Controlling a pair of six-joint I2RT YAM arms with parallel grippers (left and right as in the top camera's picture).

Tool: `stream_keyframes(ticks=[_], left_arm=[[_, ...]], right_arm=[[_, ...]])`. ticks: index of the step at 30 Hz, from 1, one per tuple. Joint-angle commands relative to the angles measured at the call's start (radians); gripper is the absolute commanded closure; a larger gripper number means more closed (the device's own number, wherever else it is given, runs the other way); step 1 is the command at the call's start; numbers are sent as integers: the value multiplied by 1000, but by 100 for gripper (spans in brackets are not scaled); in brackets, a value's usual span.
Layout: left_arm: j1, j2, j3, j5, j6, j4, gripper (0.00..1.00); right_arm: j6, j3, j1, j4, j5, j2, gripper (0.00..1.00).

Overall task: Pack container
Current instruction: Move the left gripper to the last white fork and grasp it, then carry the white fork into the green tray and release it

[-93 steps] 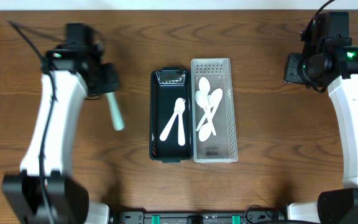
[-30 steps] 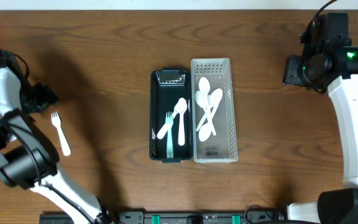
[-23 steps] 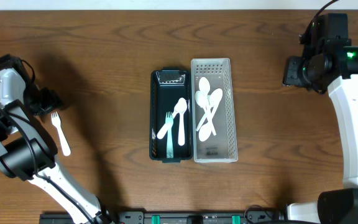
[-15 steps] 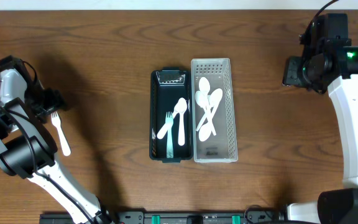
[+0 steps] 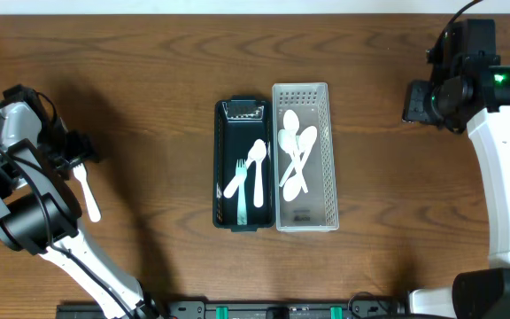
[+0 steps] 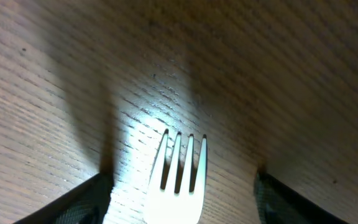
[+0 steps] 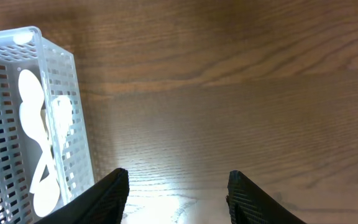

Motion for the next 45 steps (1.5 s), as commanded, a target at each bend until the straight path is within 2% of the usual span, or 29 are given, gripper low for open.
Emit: stream_keyframes(ticks=[1, 6, 8, 10, 14, 19, 24, 27, 34, 39, 45], left_arm=[[3, 16, -31, 8, 10, -14, 32], [3, 16, -31, 8, 10, -25, 48], [3, 16, -31, 8, 10, -26, 57], [3, 16, -31, 8, 10, -26, 59], [3, 16, -31, 8, 10, -24, 72], [3, 16, -31, 8, 10, -25, 73], [3, 15, -31, 8, 9, -25, 80], [2, 10, -30, 13, -6, -26, 80], [-49, -98, -26, 125, -21, -68, 85], [-165, -278, -26, 128, -21, -117, 85], [-411, -542, -26, 127, -43, -127, 89]], right_arm=[[7, -5, -8, -10, 10, 2, 45], [7, -5, -8, -13, 10, 2, 45], [8, -5, -8, -13, 10, 2, 45], [15, -5, -8, -14, 10, 2, 45], [16, -5, -8, -16, 10, 2, 45], [15, -5, -8, -16, 10, 2, 45], [15, -5, -8, -19, 10, 2, 46], [15, -5, -8, -20, 10, 2, 45], [15, -5, -8, -19, 10, 2, 45], [14, -5, -8, -19, 10, 2, 45], [14, -5, -8, -17, 10, 2, 44]])
